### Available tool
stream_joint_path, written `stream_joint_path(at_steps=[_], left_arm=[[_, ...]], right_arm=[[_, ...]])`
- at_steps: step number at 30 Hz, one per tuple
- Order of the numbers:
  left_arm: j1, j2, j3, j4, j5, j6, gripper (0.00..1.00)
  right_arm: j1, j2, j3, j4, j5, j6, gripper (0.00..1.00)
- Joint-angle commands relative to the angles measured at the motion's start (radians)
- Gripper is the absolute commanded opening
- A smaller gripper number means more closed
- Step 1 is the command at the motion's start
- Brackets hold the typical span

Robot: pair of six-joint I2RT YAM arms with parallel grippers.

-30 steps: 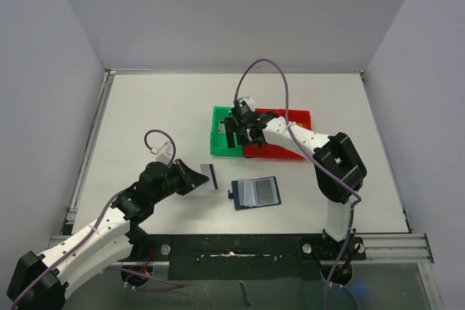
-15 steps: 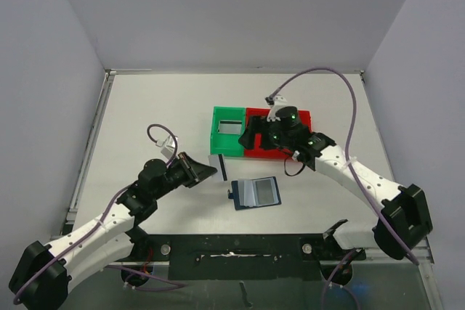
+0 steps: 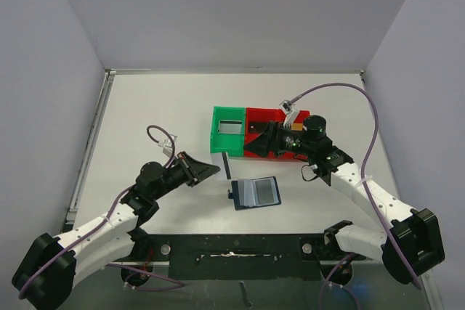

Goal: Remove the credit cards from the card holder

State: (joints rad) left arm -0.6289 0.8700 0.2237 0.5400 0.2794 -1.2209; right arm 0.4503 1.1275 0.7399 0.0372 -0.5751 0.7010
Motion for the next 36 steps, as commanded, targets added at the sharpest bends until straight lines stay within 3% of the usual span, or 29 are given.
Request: stream_joint_path(at_steps=[1, 9, 16, 24, 36], left_arm=[[0.005, -0.002, 0.024, 0.119, 0.034, -0.021, 0.00], [0.006, -0.002, 0.008, 0.170, 0.020, -0.052, 0.00], [0.004, 0.017, -0.024, 0.265, 0.020, -0.096, 0.00], [0.002, 0.019, -0.017, 0.255, 0.015, -0.089, 0.00], [0.002, 0.027, -0.021, 0.316, 0.062, -0.100, 0.00]], right_arm=[[-0.005, 0.000, -0.023, 0.161, -0.158, 0.080, 0.76], [0.009, 0.047, -0.001, 0.157, -0.251, 0.091, 0.63], [0.021, 0.116, 0.024, 0.184, -0.326, 0.112, 0.59], [0.095, 0.185, 0.030, 0.329, -0.397, 0.192, 0.52], [0.093, 0.233, 0.011, 0.462, -0.447, 0.273, 0.37]])
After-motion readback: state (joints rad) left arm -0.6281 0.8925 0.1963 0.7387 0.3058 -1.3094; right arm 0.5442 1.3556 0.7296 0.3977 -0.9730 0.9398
